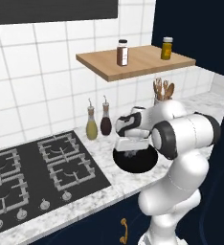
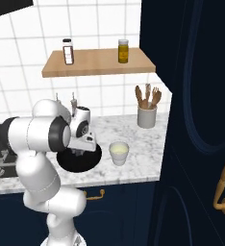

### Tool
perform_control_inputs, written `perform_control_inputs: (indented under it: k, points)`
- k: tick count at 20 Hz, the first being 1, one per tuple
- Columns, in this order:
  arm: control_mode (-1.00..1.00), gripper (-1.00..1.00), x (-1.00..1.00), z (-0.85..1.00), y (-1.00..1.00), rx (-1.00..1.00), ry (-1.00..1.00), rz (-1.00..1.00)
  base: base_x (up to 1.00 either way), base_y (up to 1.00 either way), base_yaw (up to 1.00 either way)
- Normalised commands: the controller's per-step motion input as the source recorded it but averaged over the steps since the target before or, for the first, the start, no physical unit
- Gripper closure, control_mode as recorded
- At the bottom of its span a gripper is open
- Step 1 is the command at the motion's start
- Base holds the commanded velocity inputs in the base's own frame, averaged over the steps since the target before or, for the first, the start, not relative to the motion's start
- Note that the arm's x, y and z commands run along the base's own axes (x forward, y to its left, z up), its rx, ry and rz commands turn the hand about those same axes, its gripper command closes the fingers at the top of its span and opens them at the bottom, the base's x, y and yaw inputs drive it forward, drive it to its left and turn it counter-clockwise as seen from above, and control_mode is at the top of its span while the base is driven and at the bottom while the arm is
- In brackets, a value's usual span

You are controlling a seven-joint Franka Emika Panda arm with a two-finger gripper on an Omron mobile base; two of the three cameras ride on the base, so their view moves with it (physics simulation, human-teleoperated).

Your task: Grab a lemon wedge from the fridge and one ice cube from the ice bowl, and put them in the glass of lemonade.

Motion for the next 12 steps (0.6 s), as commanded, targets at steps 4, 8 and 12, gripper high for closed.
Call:
perform_control_inputs:
  k: [4, 8, 12]
  points:
    - [-1.0, 1.0, -0.4, 0.7, -0.53, 0.09, -0.01, -0.05, 0.0, 0.0, 0.0]
    - [-1.0, 1.0, -0.19, 0.75, -0.54, 0.01, 0.0, -0.11, 0.0, 0.0, 0.0]
    - [-1.0, 1.0, 0.01, 0.84, -0.22, -0.07, 0.07, -0.18, 0.0, 0.0, 0.0]
